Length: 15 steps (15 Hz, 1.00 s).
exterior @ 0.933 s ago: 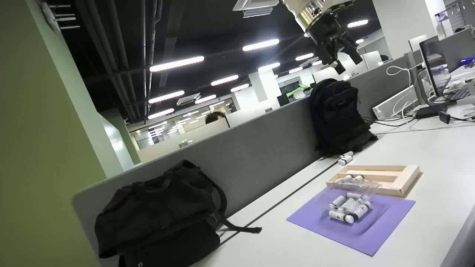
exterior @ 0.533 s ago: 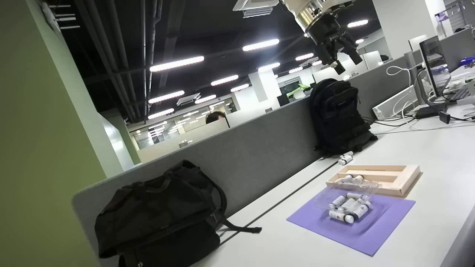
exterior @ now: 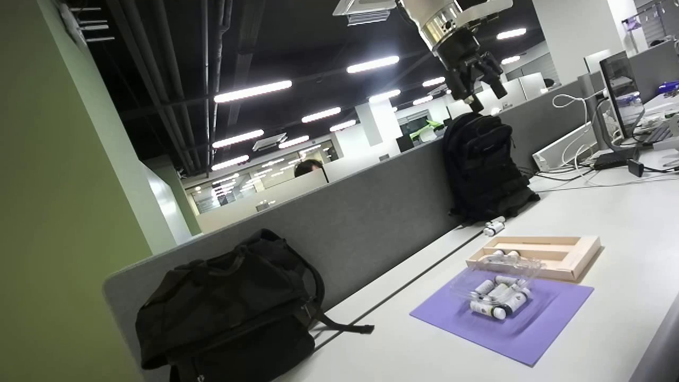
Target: Pick up two white objects and put them into the wooden tray.
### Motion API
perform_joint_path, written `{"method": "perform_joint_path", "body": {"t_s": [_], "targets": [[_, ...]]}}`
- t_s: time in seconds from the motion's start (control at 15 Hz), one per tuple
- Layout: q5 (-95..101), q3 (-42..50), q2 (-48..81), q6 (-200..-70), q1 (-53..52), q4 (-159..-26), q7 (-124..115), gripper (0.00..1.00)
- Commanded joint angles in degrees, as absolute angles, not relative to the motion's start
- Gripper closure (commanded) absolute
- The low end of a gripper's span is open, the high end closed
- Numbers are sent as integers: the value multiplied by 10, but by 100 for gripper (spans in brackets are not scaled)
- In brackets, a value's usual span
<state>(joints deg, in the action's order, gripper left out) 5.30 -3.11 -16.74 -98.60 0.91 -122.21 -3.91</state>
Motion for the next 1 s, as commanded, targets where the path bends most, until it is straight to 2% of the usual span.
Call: {"method": "perform_joint_path", "body": {"t_s": [0.0,0.27,0.4,0.87,0.93], "targets": [[116,-21,-53,-1094,23,-1158,-58,0],[239,-3,70,-1273,35,-1096,-119,0],[296,17,128,-1310,28,-1046,-155,0],[376,54,254,-1066,-11,-866,-49,0],[367,48,221,-1132,0,-928,-70,0]]}}
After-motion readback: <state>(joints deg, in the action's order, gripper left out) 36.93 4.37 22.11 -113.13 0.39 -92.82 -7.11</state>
